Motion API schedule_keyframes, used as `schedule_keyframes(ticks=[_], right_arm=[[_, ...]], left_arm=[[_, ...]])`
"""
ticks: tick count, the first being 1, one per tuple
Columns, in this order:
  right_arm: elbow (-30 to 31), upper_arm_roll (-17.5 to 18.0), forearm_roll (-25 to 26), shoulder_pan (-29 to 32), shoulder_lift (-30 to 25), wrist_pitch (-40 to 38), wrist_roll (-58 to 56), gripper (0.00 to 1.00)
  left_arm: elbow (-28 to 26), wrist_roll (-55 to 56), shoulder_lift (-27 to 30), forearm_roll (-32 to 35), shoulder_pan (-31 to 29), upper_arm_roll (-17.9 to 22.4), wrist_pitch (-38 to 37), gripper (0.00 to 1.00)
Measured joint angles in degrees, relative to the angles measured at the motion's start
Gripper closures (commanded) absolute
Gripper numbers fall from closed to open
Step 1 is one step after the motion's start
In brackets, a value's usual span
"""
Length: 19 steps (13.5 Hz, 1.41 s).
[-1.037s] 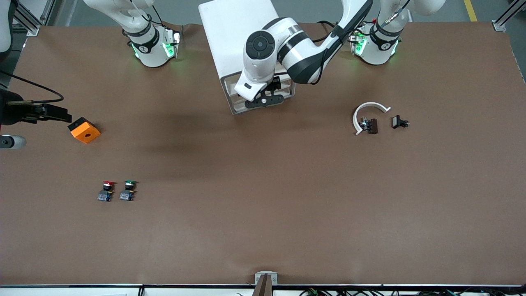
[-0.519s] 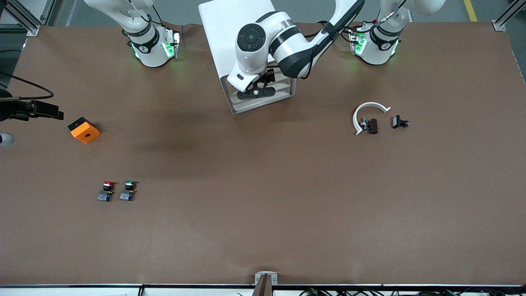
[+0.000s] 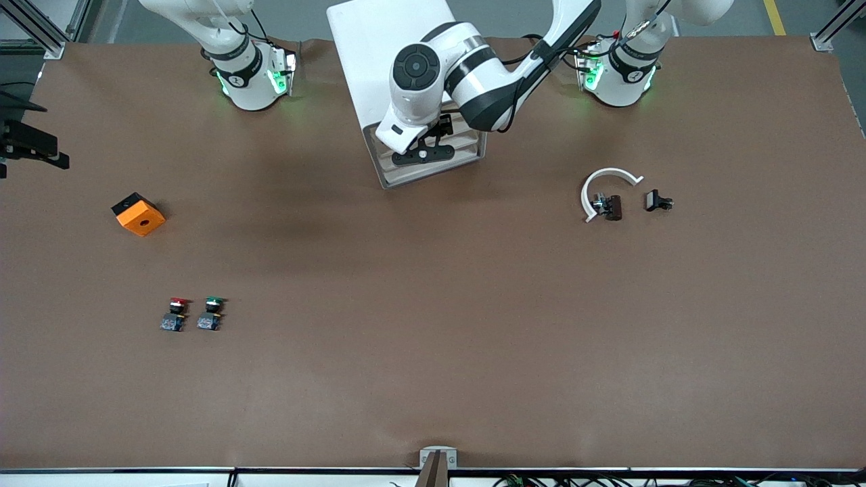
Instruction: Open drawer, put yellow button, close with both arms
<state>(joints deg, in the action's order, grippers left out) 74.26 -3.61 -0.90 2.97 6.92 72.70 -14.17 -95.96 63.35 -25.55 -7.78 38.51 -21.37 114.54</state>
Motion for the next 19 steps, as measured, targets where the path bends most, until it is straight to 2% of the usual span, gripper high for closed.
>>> schedule_keyframes(ticks=[3,6,9,14,17,19], right_arm=[[0.72,0.00,0.00,0.05,-1.18,-0.08,0.00,0.00],[1.57,0.37,0.00,-0.06,-2.75,-0.82,0.82,0.00],[5.52,0.77,0.02,-0.64,-5.32,0.83,1.77,0.00],[7.40,0.12,0.02,-0.54,-6.95,1.46,4.62,0.00],[8.64,0.30,-0.01,-0.55,-7.78,2.17,7.58,0.00],[11.66,0.34,-0.01,-0.55,-9.62,4.56,7.78,0.00]], left_arm=[[0.70,0.01,-0.06,-0.65,-2.80,-0.08,0.22,0.00],[2.36,-0.07,0.11,-0.64,-9.32,-0.16,0.22,0.00],[3.86,-0.22,0.85,-0.64,-16.21,-0.26,0.22,0.00],[4.16,-0.21,4.46,-0.64,-25.95,-0.34,-0.24,0.00],[3.75,-0.21,6.56,-0.64,-31.44,-0.39,-5.15,0.00],[3.68,-0.23,8.07,-0.64,-33.81,-0.42,-8.52,0.00]])
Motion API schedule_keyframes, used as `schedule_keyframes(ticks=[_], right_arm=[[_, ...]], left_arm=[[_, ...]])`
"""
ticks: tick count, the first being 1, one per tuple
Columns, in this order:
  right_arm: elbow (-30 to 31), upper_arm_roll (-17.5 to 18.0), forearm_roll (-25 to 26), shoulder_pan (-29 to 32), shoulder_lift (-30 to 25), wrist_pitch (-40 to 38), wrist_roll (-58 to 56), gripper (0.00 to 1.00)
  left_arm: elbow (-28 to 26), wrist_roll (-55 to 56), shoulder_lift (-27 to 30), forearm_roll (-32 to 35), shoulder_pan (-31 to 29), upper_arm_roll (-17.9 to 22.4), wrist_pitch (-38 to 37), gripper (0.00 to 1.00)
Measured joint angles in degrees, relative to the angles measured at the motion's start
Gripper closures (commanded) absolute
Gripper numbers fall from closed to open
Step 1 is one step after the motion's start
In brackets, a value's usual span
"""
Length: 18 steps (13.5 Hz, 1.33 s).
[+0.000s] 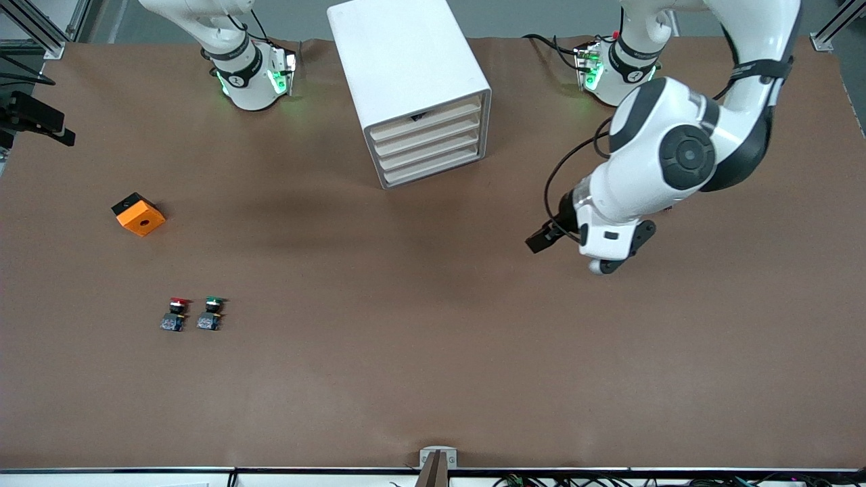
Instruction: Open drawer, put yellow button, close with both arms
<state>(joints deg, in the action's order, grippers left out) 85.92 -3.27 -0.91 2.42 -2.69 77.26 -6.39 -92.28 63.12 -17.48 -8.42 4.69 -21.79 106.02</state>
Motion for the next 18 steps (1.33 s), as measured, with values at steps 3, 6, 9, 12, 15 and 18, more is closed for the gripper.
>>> schedule_keyframes(ticks=[3,6,9,12,15,18], right_arm=[[4.57,-0.04,0.00,0.03,-3.42,2.83,-0.99,0.00],[6.07,-0.20,0.00,0.13,-4.73,3.25,-1.73,0.00],[6.59,-0.23,0.00,0.14,-4.97,3.49,-1.87,0.00],[6.63,-0.27,0.00,0.14,-5.02,3.82,-1.93,0.00],[6.64,-0.26,0.00,0.14,-5.08,4.92,-1.94,0.00],[6.64,-0.32,0.01,0.17,-5.27,5.12,-1.12,0.00]], left_arm=[[-0.29,0.00,1.37,2.29,-2.02,-0.06,-0.65,0.00],[-0.70,-0.60,2.50,3.10,-4.23,-0.22,-0.65,0.00],[-1.23,-14.69,3.58,3.10,-8.40,-0.32,-1.91,0.00],[-1.40,-32.75,5.78,3.12,-12.07,-0.36,-7.41,0.00],[-2.20,-45.90,10.17,3.17,-17.94,-0.33,-11.42,0.00],[-7.24,-54.57,16.82,3.24,-23.07,-0.34,-12.18,0.00]])
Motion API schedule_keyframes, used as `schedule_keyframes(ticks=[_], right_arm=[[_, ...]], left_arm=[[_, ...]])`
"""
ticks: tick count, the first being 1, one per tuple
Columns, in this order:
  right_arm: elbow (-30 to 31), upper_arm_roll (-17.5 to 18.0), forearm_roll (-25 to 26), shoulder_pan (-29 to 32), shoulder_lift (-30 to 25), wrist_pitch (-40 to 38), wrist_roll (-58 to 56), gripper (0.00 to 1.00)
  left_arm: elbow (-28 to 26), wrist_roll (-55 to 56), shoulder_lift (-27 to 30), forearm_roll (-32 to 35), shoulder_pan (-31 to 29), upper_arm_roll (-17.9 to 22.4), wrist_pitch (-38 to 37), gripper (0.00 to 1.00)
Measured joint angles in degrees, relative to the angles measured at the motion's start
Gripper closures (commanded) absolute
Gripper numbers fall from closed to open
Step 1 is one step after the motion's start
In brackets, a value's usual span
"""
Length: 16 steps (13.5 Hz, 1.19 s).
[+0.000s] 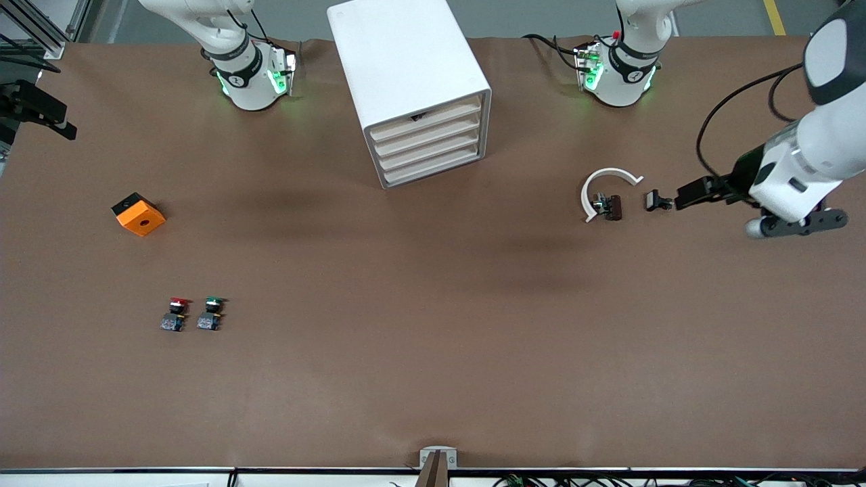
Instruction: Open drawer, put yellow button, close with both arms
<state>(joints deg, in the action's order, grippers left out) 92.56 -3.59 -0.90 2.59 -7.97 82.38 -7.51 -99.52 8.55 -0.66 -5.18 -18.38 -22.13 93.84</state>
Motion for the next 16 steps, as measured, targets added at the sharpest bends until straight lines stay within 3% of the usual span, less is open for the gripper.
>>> schedule_keyframes(ticks=[5,13,15,16], right_arm=[[0.02,-0.12,0.00,0.06,-0.14,0.27,1.58,0.00],[0.05,-0.30,0.00,0.49,-0.14,0.28,2.40,0.00],[0.05,-0.30,0.00,0.50,-0.14,0.28,2.41,0.00],[0.06,-0.30,0.00,0.50,-0.14,0.28,2.41,0.00]], left_arm=[[-8.63,-6.51,6.79,0.00,-3.74,0.09,3.01,0.00],[-6.35,-7.46,6.04,0.20,-3.43,0.12,6.07,0.00],[-5.77,-7.44,5.38,2.02,0.17,2.28,6.07,0.00],[-5.66,-7.39,5.15,2.54,3.75,5.34,6.07,0.00]])
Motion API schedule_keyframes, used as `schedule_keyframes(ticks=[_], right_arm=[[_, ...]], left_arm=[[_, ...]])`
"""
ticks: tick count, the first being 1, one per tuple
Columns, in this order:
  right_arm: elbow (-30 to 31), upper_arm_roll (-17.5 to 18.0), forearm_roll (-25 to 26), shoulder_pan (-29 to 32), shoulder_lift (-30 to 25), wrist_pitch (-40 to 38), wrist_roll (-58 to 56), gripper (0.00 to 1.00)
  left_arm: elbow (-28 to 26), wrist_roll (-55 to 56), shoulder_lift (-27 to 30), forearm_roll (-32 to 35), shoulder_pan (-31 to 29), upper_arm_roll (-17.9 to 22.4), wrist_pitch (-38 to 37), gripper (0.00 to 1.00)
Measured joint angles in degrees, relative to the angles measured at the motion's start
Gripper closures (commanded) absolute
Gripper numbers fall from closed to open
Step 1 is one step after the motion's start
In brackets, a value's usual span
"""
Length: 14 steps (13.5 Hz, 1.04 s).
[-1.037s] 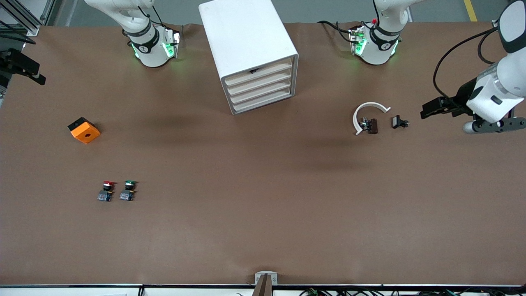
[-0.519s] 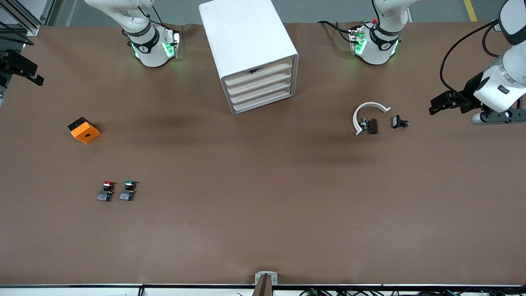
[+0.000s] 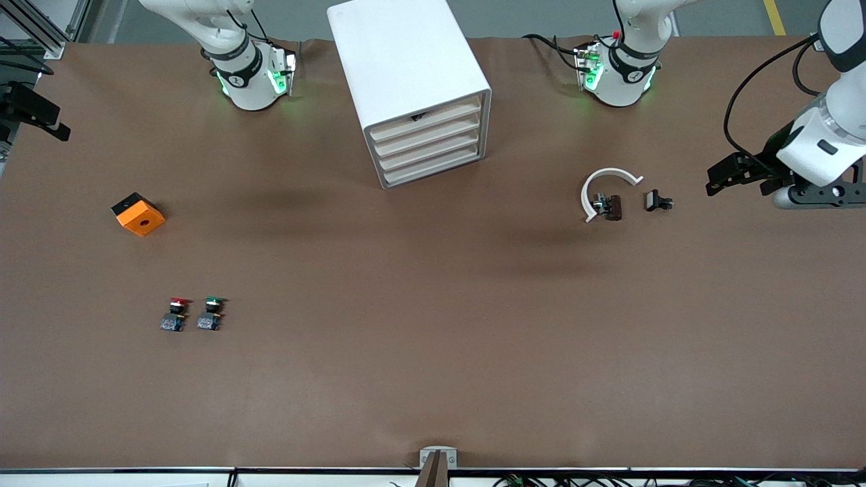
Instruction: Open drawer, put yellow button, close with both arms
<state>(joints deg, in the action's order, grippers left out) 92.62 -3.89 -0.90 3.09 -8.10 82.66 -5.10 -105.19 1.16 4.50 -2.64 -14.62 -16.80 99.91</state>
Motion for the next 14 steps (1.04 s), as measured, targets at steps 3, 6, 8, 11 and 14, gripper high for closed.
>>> schedule_keyframes(ticks=[3,6,8,11,14], right_arm=[[0.00,0.00,0.00,0.01,0.00,0.00,0.00,0.00],[0.00,0.00,0.00,0.01,0.00,0.00,0.00,0.00],[0.00,0.00,0.00,0.01,0.00,0.00,0.00,0.00],[0.01,0.00,0.00,0.01,0.00,-0.01,0.00,0.00],[0.04,0.02,0.00,0.01,0.00,-0.04,0.00,0.00]], left_arm=[[0.09,0.02,-0.21,0.44,11.75,11.36,0.00,0.00],[0.13,0.02,-0.21,0.47,14.63,14.33,0.00,0.00],[0.13,0.02,-0.22,0.47,14.68,14.34,0.00,0.00],[0.30,0.02,-0.22,0.53,14.58,14.47,0.00,0.00],[1.41,0.02,-0.22,0.58,14.53,14.74,-0.01,0.00]])
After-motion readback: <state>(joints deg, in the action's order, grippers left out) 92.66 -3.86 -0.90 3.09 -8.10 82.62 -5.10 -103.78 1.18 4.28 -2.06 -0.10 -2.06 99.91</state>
